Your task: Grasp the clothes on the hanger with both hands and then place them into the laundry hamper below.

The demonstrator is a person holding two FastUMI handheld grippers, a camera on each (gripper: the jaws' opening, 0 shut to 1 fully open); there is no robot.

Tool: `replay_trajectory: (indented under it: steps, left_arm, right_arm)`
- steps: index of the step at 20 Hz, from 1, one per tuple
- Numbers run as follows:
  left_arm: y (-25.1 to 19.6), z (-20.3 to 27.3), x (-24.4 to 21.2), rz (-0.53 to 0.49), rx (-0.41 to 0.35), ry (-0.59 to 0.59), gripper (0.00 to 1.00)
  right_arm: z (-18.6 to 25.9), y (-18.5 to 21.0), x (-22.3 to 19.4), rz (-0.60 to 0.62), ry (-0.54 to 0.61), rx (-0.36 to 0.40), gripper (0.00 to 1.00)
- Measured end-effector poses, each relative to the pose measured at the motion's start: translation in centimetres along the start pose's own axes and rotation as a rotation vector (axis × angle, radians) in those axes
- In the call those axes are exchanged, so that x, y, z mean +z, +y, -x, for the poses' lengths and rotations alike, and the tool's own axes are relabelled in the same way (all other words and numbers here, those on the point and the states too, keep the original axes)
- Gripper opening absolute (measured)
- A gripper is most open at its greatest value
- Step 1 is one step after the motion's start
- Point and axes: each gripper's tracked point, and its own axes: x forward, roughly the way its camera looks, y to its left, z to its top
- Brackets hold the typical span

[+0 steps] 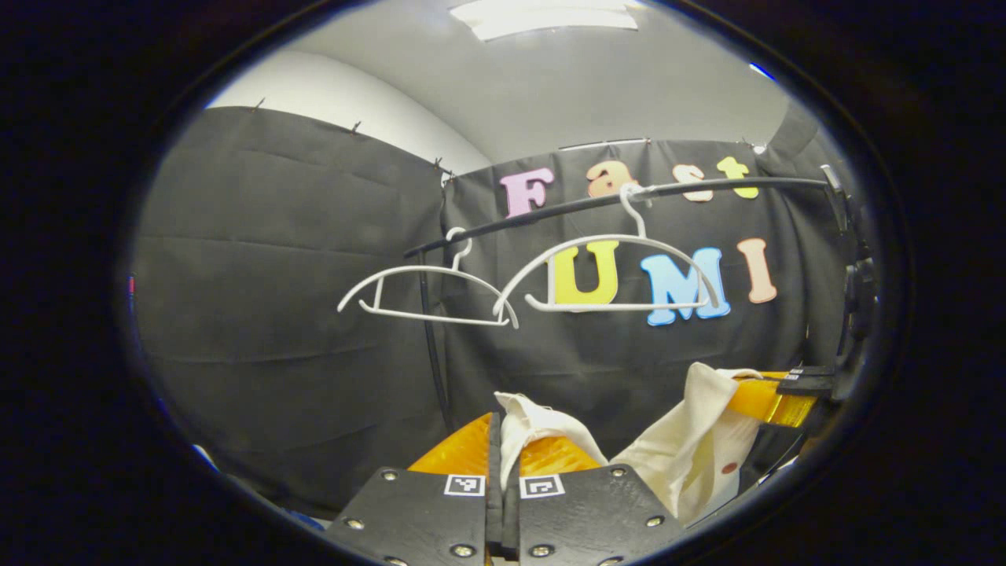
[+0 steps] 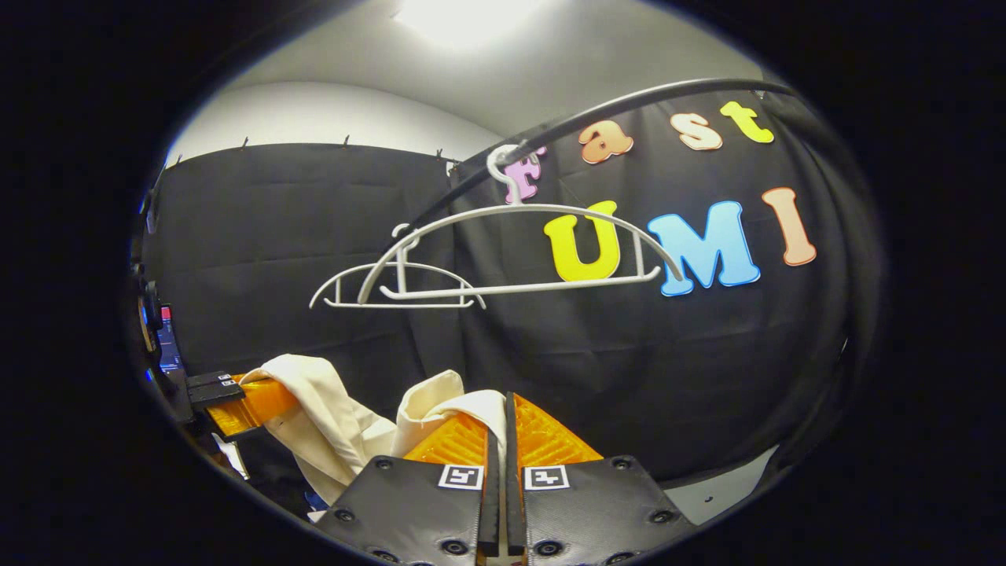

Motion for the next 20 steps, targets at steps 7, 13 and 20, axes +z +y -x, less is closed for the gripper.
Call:
replay_trajectory:
  steps: [7,13,20]
  left_arm:
    - [2.5,2.8,1.0,-0.012,-0.029,-0.029,0.0]
    - [1.1,2.1,-6.1,0.031,-0.055,0.062,0.01]
    - [0.4,0.3,-16.3,0.04,-0.062,0.141,0.01]
  right_arm:
    - [0.8,4.8,0.1,0.003,-0.02,0.062,0.05]
    - [-0.2,3.8,-7.4,-0.007,0.088,0.035,0.05]
    - [-1.4,0.2,-15.6,0.004,0.183,-0.034,0.05]
